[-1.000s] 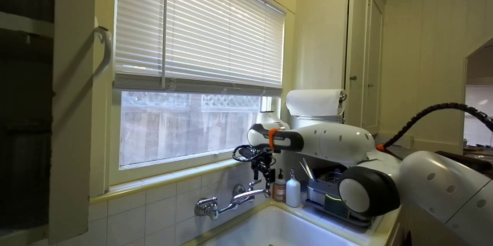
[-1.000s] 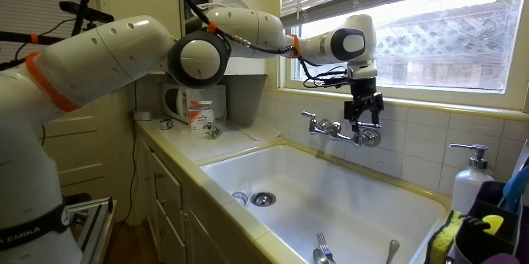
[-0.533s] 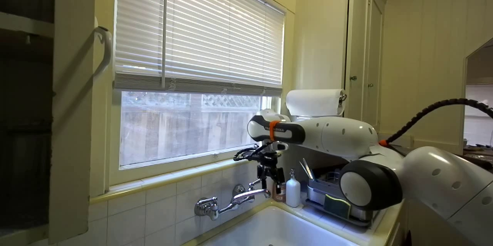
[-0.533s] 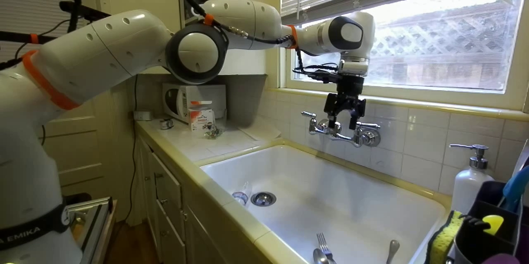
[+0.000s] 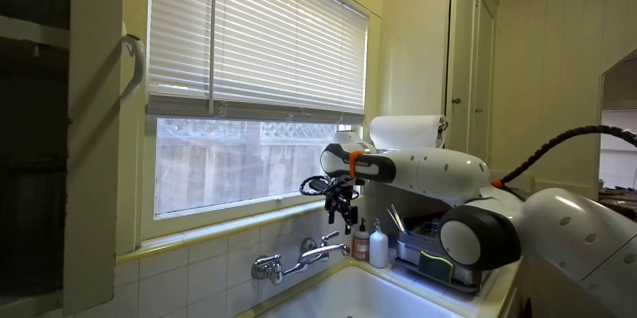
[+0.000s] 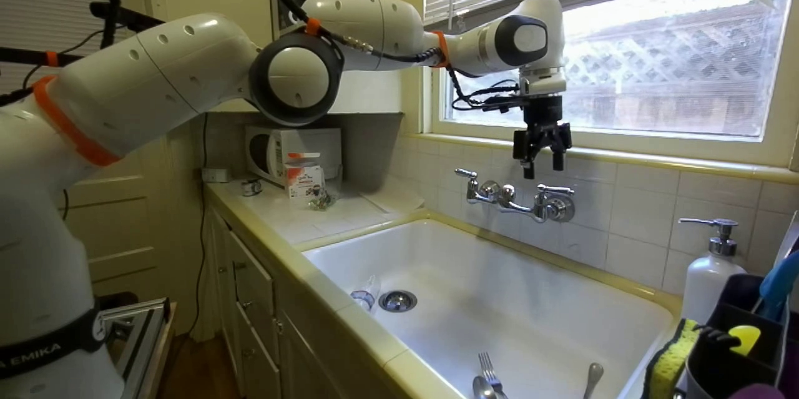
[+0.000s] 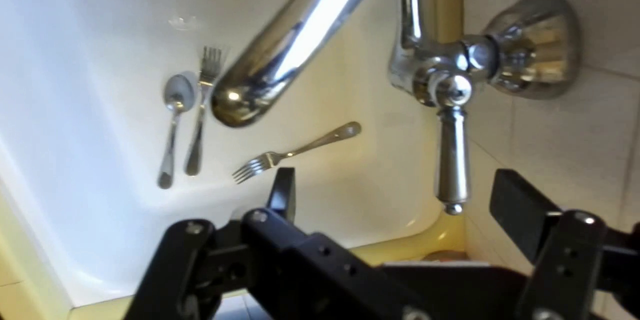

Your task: Move the faucet spout to the right and open the tap

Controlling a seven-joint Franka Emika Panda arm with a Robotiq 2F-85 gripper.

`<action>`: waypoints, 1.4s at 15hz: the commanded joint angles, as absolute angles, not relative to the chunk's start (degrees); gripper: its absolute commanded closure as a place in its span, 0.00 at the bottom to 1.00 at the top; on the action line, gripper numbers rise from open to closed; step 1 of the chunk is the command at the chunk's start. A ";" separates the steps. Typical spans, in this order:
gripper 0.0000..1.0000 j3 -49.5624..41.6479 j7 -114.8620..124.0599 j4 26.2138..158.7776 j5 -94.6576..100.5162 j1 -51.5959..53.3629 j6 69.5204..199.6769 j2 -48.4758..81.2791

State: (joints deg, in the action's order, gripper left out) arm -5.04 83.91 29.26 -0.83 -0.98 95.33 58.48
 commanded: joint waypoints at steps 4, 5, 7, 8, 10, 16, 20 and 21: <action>0.00 -5.60 82.14 28.40 -0.17 -1.54 102.57 62.86; 0.00 -6.07 82.45 28.32 0.18 -1.29 103.12 63.48; 0.00 -6.67 82.63 28.17 0.48 -1.03 103.97 64.29; 0.00 -6.95 82.78 28.19 0.65 -0.87 103.84 64.42; 0.00 -7.58 83.83 28.71 0.97 -0.52 101.74 64.09; 0.00 -5.24 80.58 30.95 -1.48 -1.11 89.37 59.90; 0.00 -4.73 78.47 31.05 -1.16 -0.85 84.19 58.98; 0.00 -5.11 80.06 30.72 -0.93 -0.70 83.52 58.96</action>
